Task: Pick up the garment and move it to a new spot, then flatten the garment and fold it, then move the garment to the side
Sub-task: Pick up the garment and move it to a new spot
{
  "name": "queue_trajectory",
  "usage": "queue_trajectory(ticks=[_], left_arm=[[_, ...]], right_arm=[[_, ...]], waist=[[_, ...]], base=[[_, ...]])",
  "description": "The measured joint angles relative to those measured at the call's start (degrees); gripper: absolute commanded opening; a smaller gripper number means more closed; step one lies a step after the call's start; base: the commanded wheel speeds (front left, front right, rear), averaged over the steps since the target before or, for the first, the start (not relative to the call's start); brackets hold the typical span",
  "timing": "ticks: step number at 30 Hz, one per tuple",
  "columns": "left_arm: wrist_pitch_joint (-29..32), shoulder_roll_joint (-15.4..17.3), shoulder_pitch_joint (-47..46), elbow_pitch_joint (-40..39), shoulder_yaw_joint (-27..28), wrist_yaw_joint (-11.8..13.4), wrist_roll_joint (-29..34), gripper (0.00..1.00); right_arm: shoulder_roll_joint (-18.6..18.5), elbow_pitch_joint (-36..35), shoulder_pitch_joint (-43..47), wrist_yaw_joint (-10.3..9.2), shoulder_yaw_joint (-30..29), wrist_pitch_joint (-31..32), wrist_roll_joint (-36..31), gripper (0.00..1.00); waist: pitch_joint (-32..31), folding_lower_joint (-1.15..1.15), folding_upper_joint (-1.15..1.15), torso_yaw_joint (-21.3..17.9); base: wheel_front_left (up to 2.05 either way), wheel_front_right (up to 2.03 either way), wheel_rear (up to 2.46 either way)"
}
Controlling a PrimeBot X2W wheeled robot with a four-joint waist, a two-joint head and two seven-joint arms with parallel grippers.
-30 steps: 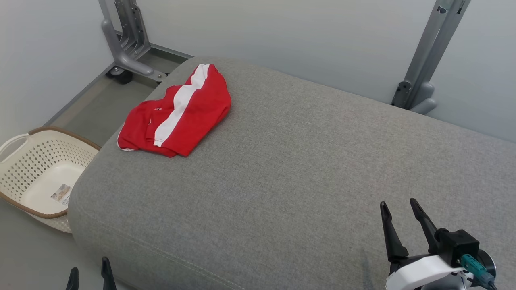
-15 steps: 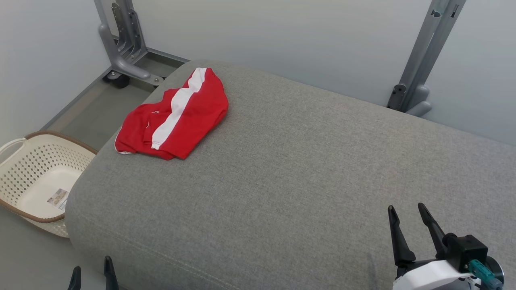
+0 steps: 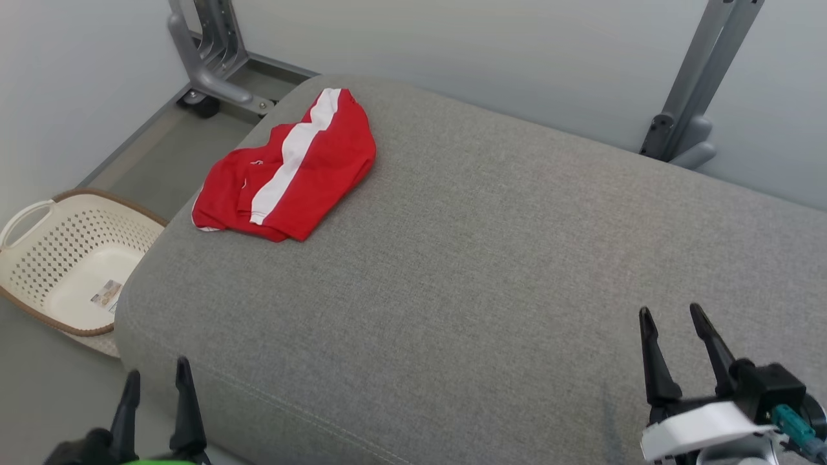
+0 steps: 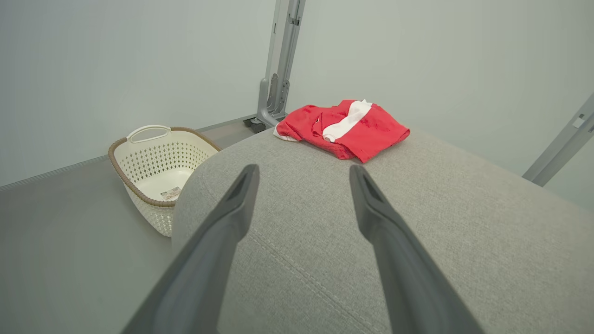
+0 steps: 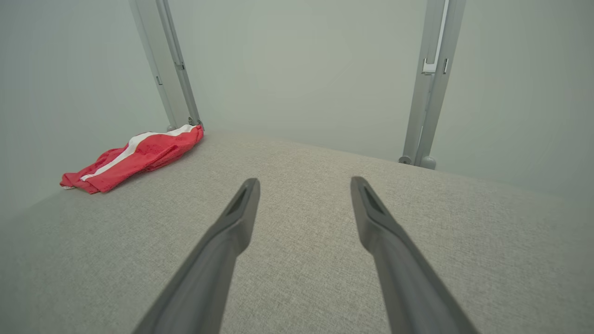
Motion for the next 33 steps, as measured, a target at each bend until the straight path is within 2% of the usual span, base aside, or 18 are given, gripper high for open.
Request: queue_trajectory(ticks=[3, 6, 11, 14, 23, 33], left_arm=[[0.0, 0.0, -4.6, 0.0, 0.8, -0.4, -4.9, 1.0], [0.0, 0.1, -8.5, 1.0, 1.3, -0.4, -7.2, 1.0], [0.0, 0.4, -17.5, 3.2, 1.4, -0.6, -10.4, 1.0], [0.0, 3.6, -22.8, 5.3, -1.2, -0.6, -12.4, 1.0], [0.3, 11.0, -37.2, 16.0, -10.0, -0.7, -25.4, 1.0], [2.2, 13.6, -48.2, 29.7, -17.4, -0.7, -35.9, 1.0]], right_arm=[[0.0, -1.5, -3.4, 0.0, 0.0, 0.0, -1.8, 1.0], [-0.2, -2.5, -6.7, 0.0, 0.5, 0.0, -3.5, 1.0], [-2.9, -3.7, -12.0, 0.0, 0.2, 0.0, -4.3, 1.0], [-4.3, -4.2, -14.3, 0.0, 0.2, 0.0, -4.5, 1.0], [-7.4, -7.0, -18.1, 0.0, -0.6, 0.0, -5.0, 1.0], [-8.8, -10.7, -20.3, 0.01, -0.2, -0.2, -5.3, 1.0]], waist=[[2.2, 0.0, 0.0, 0.4], [5.0, 0.0, 0.0, 0.6], [10.9, 0.0, 0.0, 0.2], [15.0, 0.0, 0.0, -0.6], [26.3, 0.0, 0.0, -3.5], [35.4, 0.0, 0.0, -6.5]], base=[[0.0, 0.0, 0.0], [0.0, 0.0, 0.0], [0.0, 0.0, 0.0], [0.0, 0.0, 0.0], [0.0, 0.0, 0.0], [0.0, 0.0, 0.0]])
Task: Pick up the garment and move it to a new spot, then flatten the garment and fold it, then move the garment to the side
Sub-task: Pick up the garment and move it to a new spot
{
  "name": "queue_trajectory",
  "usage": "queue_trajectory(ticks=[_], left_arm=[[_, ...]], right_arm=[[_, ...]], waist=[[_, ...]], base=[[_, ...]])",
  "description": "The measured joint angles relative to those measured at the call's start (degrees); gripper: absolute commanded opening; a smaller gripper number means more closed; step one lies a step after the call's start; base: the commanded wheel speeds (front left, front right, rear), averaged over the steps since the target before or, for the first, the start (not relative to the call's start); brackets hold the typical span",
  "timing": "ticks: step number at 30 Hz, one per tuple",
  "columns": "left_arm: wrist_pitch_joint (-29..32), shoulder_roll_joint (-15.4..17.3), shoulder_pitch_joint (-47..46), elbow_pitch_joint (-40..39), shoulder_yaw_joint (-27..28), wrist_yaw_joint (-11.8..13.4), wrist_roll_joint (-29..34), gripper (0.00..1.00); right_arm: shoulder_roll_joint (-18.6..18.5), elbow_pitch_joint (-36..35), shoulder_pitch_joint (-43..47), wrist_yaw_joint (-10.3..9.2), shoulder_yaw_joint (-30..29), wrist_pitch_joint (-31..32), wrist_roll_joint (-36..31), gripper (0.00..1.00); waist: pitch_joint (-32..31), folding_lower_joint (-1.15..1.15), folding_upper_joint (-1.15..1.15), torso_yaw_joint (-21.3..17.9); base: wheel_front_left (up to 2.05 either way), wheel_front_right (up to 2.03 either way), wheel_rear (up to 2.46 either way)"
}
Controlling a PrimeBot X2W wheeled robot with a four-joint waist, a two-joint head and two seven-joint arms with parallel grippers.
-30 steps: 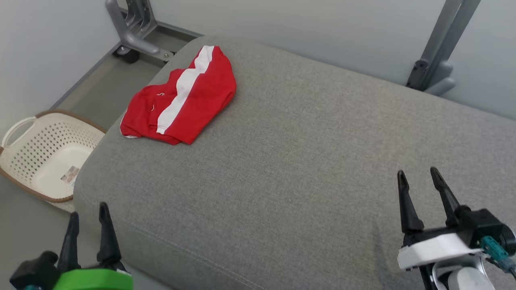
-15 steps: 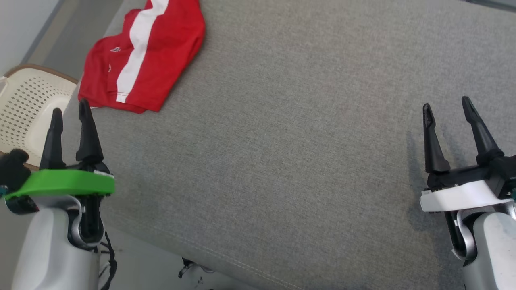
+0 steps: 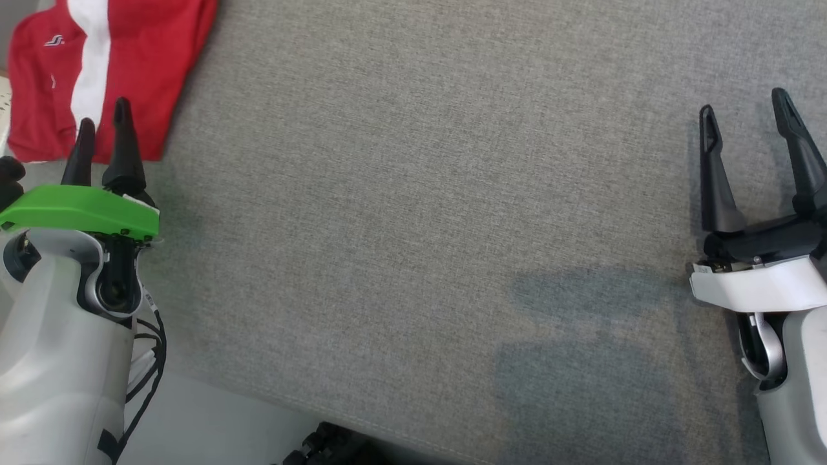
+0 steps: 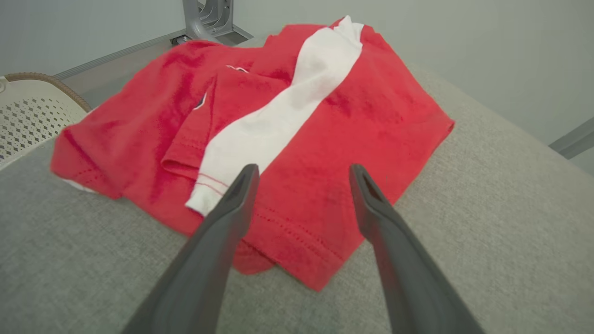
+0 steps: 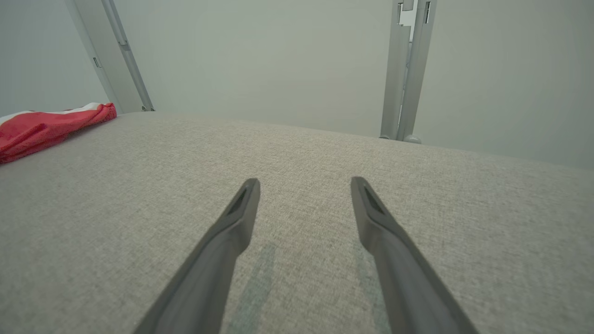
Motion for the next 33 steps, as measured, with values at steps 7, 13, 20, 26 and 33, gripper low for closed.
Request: queue_trajectory(ticks=[7, 13, 20, 26, 33], left_arm=[[1.4, 1.0, -3.0, 6.4, -3.8, 0.0, -3.8, 1.0], [1.1, 2.5, -3.6, 8.1, -6.3, 0.0, -6.9, 0.0], [-0.5, 3.2, -3.0, 3.5, -8.4, 0.0, -11.0, 0.0], [-1.9, 5.4, 0.5, -7.2, -11.1, 0.0, -11.4, 0.0], [-1.1, 6.8, 3.5, -19.2, -17.7, 0.0, -9.7, 0.0]], right_arm=[[0.6, -1.3, -0.9, 0.04, 0.1, -0.3, 0.0, 1.0], [1.4, -0.8, -1.1, 0.03, 0.0, -0.3, 0.0, 1.0], [2.5, 0.9, -0.5, 0.02, 0.0, 0.0, 0.2, 1.0], [5.3, 2.4, 2.2, 0.01, -0.2, 0.0, 1.0, 1.0], [7.7, 3.2, 6.4, 0.01, -1.2, 0.1, 2.2, 1.0]], waist=[[2.8, 0.0, 0.0, -2.2], [2.4, 0.0, 0.0, -2.7], [0.1, 0.0, 0.0, -3.0], [-3.8, 0.0, 0.0, -3.7], [-10.6, 0.0, 0.0, -5.3]], base=[[0.0, 0.0, 0.0], [0.0, 0.0, 0.0], [0.0, 0.0, 0.0], [0.0, 0.0, 0.0], [0.0, 0.0, 0.0]])
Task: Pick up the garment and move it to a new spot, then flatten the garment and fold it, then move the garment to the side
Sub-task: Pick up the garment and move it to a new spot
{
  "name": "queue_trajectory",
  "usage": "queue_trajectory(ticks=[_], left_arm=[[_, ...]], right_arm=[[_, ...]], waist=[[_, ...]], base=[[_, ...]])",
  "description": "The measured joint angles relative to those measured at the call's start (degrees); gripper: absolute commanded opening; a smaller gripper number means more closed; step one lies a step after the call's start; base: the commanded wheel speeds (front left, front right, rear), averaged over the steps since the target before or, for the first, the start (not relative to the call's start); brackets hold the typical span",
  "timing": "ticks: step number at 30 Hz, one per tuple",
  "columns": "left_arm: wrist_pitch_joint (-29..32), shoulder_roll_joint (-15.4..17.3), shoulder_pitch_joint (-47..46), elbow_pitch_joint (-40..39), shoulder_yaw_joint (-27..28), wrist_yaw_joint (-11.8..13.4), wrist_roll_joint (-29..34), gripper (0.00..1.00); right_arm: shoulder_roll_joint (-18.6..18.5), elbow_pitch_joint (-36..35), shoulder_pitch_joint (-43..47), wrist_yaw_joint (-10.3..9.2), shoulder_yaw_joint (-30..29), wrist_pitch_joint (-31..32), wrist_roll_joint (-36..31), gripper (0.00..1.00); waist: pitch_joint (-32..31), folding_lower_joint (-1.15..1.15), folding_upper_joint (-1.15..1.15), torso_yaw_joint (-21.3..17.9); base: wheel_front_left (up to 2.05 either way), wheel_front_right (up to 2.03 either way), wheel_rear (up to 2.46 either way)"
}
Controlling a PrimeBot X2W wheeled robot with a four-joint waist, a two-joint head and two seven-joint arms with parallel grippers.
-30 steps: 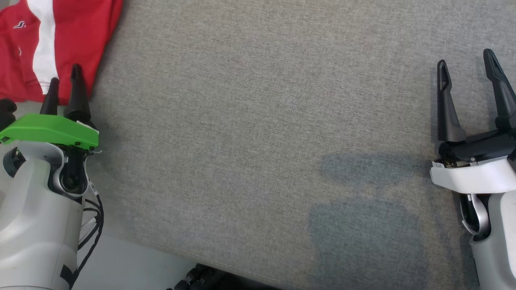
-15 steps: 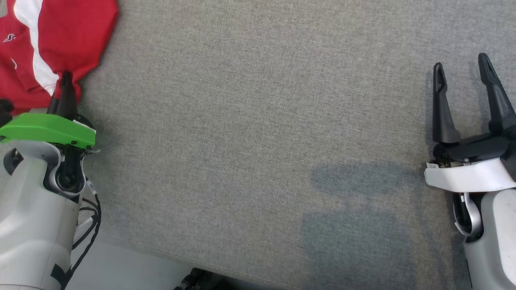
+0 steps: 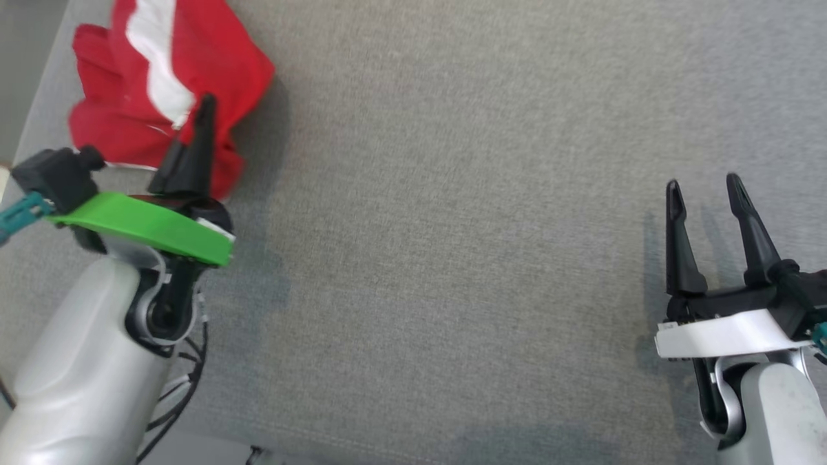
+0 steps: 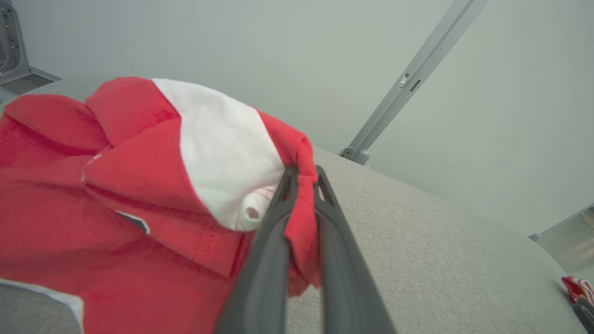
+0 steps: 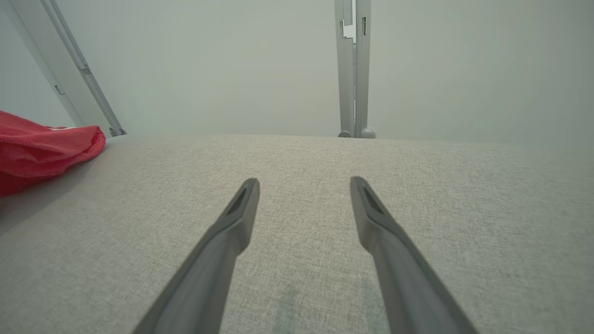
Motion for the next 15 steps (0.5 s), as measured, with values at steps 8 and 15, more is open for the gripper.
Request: queue_trajectory(ticks=[8, 15], left_arm=[[4.2, -1.5, 2.4, -16.7, -6.6, 3.4, 3.9, 0.0], [7.8, -2.4, 6.9, -36.4, -11.0, 10.1, 5.8, 0.0]], right_arm=[[0.9, 0.2, 5.6, -0.01, -1.7, 0.0, 1.6, 1.0], [1.0, 0.0, 9.9, -0.01, -3.0, 0.0, 4.2, 1.0]], waist=[[-8.2, 0.0, 0.0, -3.6], [-13.8, 0.0, 0.0, -10.2]], base=[[0.0, 0.0, 0.0], [0.0, 0.0, 0.0]])
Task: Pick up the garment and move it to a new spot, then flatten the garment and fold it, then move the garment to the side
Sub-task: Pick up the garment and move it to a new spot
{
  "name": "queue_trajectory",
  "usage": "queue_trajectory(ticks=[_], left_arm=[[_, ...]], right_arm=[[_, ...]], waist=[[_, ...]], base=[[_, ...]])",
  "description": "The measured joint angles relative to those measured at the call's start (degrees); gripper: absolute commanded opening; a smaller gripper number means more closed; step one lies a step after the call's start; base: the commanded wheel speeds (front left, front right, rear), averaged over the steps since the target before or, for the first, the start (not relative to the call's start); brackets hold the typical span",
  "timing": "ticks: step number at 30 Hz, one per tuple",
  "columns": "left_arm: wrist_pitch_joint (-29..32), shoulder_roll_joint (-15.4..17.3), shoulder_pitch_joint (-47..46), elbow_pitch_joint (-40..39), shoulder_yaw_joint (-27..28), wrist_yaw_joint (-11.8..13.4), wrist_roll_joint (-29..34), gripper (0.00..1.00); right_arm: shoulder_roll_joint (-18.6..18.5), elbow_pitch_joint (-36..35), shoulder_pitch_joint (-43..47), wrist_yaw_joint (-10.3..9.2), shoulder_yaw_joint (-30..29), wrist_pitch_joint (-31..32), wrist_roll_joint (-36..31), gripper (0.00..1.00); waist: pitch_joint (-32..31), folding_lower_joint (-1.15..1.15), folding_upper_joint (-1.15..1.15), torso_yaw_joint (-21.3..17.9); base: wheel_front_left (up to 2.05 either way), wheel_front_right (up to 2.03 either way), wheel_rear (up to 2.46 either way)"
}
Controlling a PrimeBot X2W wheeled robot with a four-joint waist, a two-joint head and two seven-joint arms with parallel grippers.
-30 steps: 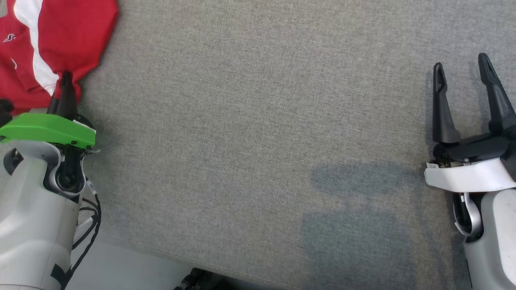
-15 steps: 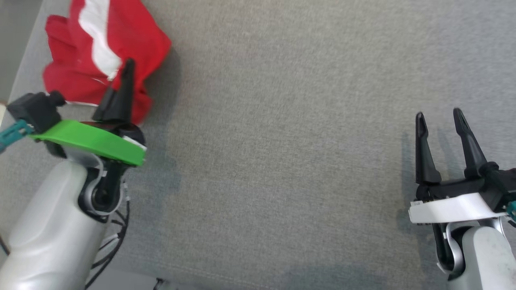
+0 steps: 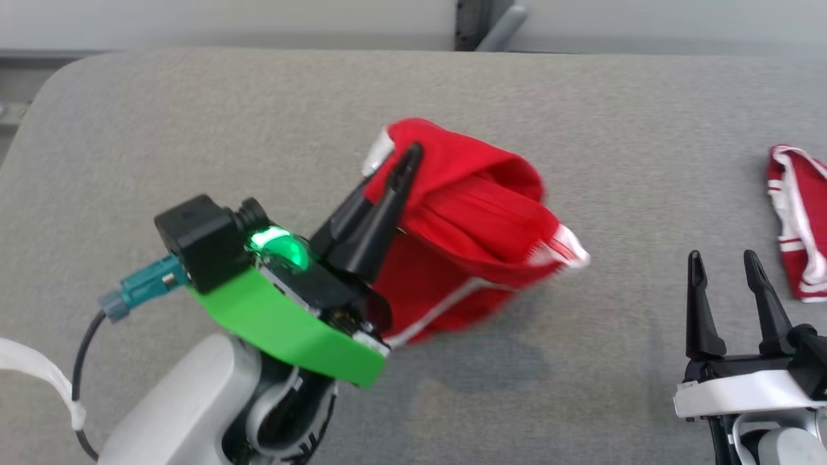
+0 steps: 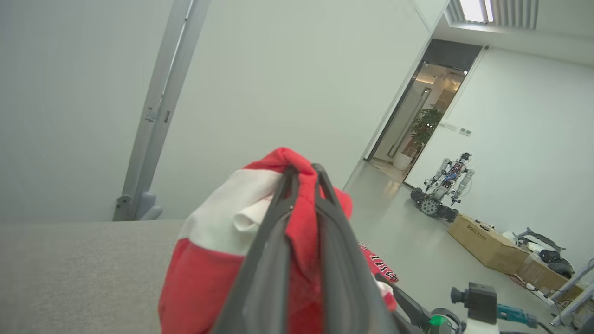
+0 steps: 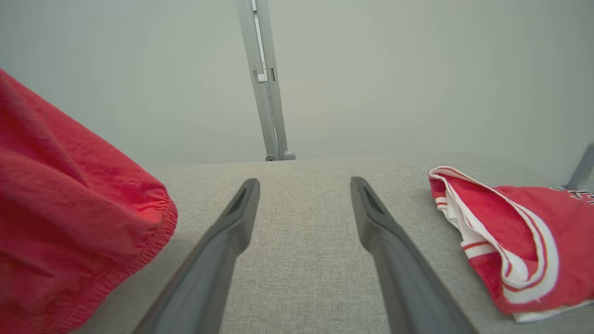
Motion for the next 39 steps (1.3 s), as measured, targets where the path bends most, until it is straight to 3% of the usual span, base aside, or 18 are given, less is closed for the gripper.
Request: queue_trajectory(ticks=[5, 11, 14, 19, 25, 26, 27, 28, 33, 39], left_arm=[[2.1, -0.1, 2.3, -4.4, -2.6, 3.0, 0.7, 0.0], [0.0, -0.5, 3.5, 7.7, -6.1, 4.3, 6.5, 0.0], [-1.9, -2.6, 3.5, 17.7, -8.3, 2.9, 8.3, 0.0], [-4.9, -6.1, 2.5, 34.7, -13.2, -1.5, 12.4, 0.0], [-7.7, -10.8, 0.5, 47.1, -14.3, -4.1, 14.3, 0.0], [-7.9, -11.4, 0.4, 48.4, -14.0, -4.4, 14.3, 0.19], [-8.1, -11.9, 0.4, 49.5, -14.0, -4.8, 14.3, 0.47], [-8.2, -12.0, 0.4, 50.4, -14.2, -4.8, 14.8, 1.0], [-8.8, -10.9, 1.7, 48.7, -10.6, -2.3, 16.8, 1.0], [-9.0, -6.2, 11.9, 33.8, -0.6, 3.9, 24.3, 1.0]], right_arm=[[0.0, -0.6, 0.7, -0.01, -0.7, 0.0, 0.6, 1.0], [0.0, -0.8, 0.7, -0.01, -0.5, 0.0, 1.3, 1.0], [0.0, -0.6, 0.6, -0.01, -0.1, 0.0, 1.6, 1.0], [0.0, 0.1, -0.7, -0.01, 0.8, 0.0, 2.1, 1.0], [0.0, 0.7, -0.8, -0.01, 0.8, 0.0, 2.3, 1.0], [0.0, 0.7, -0.8, -0.01, 0.7, 0.0, 2.3, 1.0], [0.0, 0.9, -0.8, -0.01, 0.5, 0.0, 2.2, 1.0], [0.0, 1.0, -0.7, -0.01, 0.5, 0.0, 2.1, 1.0], [0.0, 1.1, -0.3, -0.01, 0.5, 0.0, 1.7, 1.0], [0.0, 0.5, 1.3, -0.01, -1.8, 0.0, 0.4, 1.0]], waist=[[-2.0, 0.0, 0.0, -4.4], [-2.7, 0.0, 0.0, -8.7], [-2.4, 0.0, 0.0, -10.1], [-1.3, 0.0, 0.0, -11.4], [-1.2, 0.0, 0.0, -12.2], [-1.4, 0.0, 0.0, -12.1], [-1.7, 0.0, 0.0, -12.0], [-2.0, 0.0, 0.0, -12.0], [-4.0, 0.0, 0.0, -11.9], [-7.4, 0.0, 0.0, -11.6]], base=[[0.0, 0.0, 0.0], [0.0, 0.0, 0.0], [0.0, 0.0, 0.0], [0.0, 0.0, 0.0], [0.0, 0.0, 0.0], [0.0, 0.0, 0.0], [0.0, 0.0, 0.0], [0.0, 0.0, 0.0], [0.0, 0.0, 0.0], [0.0, 0.0, 0.0]])
